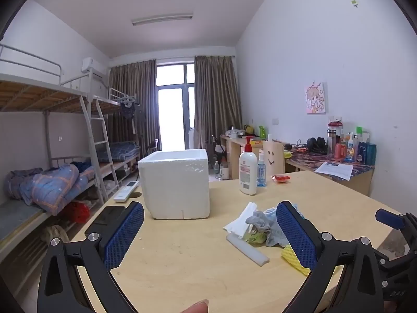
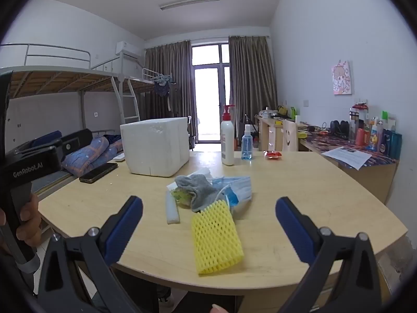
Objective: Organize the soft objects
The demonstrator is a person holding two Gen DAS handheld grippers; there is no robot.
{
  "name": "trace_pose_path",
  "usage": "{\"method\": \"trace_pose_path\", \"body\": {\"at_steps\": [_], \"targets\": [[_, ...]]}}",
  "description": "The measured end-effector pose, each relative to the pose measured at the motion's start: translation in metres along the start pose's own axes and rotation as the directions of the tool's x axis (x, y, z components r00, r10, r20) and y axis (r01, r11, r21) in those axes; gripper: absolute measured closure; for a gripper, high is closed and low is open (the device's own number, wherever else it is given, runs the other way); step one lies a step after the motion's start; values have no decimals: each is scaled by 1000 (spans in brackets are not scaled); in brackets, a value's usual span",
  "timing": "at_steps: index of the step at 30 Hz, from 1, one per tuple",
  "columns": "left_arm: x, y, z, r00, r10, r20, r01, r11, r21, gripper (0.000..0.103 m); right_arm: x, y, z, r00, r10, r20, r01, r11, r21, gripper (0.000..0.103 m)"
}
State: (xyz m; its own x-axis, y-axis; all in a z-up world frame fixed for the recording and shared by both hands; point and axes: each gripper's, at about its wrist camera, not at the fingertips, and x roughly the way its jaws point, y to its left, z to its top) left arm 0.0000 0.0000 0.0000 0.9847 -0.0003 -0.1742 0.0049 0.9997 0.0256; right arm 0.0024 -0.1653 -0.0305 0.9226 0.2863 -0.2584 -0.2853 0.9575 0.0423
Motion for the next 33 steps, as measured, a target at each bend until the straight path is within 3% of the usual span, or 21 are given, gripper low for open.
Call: {"method": "trace_pose_path", "body": {"at_steps": [6,7,11,33], "targets": [[6,2,0,1000,-14,-17,14,1000,10,1,1,0,0,1000,2,-3,-2,1000,6,0],[0,2,-1,1000,-9,13,9,1000,9,1,1,0,0,1000,2,-4,-2,1000,6,0],[-3,-1,0,1000,-16,12,16,999,32,1,1,0,0,1000,1,1,-1,1000,6,0],[1,4,2,1000,2,-5,-2,1000,-10,1,2,-3,1,1000,-8,-1,8,1000,7,0]]}}
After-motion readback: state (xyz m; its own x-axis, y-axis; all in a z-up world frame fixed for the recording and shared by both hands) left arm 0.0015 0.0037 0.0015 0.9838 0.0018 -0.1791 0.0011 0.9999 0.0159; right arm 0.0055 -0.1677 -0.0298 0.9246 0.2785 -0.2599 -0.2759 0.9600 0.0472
